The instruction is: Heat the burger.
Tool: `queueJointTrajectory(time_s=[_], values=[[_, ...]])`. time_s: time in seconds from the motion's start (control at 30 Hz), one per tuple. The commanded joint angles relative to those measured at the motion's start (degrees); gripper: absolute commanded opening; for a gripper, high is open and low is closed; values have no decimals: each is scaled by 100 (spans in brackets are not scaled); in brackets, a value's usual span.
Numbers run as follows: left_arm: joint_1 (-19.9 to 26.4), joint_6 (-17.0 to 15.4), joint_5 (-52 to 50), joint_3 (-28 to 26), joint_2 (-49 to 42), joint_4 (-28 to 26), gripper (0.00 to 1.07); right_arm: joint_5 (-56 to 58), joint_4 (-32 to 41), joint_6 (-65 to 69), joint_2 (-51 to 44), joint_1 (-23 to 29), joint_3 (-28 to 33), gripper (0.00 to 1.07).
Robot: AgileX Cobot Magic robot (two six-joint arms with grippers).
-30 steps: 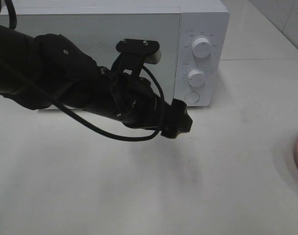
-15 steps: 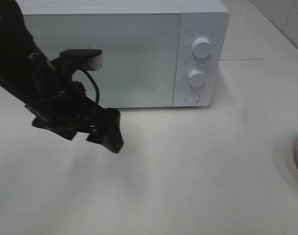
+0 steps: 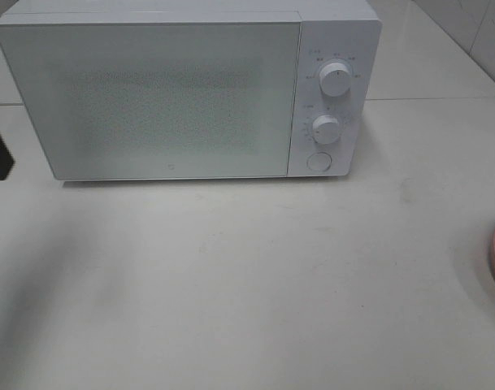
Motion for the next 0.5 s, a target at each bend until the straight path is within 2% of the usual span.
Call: queueJointTrajectory(time_s=[0.03,0.07,0.17,0.33,0.37,0.43,0.47,0.5], values=[[338,-34,355,17,-246,57,101,-40,-29,-86,-149,-40,17,76],[584,-34,550,17,-435,86,101,-40,-29,-86,-149,-40,17,76],[859,-52,842,17,-710,155,101,-40,-29,-86,-149,-40,17,76],[1049,-206,1140,52,-1123,372,101,-40,-29,-86,-149,-40,17,76],[1094,-235,1094,229,-1473,476,101,-40,-29,-86,-149,-40,17,76],[1112,-269,1054,338,-1610,516,101,-40,-29,-86,-149,-40,17,76],[1112,-332,951,665,-1977,584,101,-40,-29,-86,-149,-40,17,76],[1112,-332,951,665,-1977,584,101,-40,-29,-86,-149,-40,17,76]])
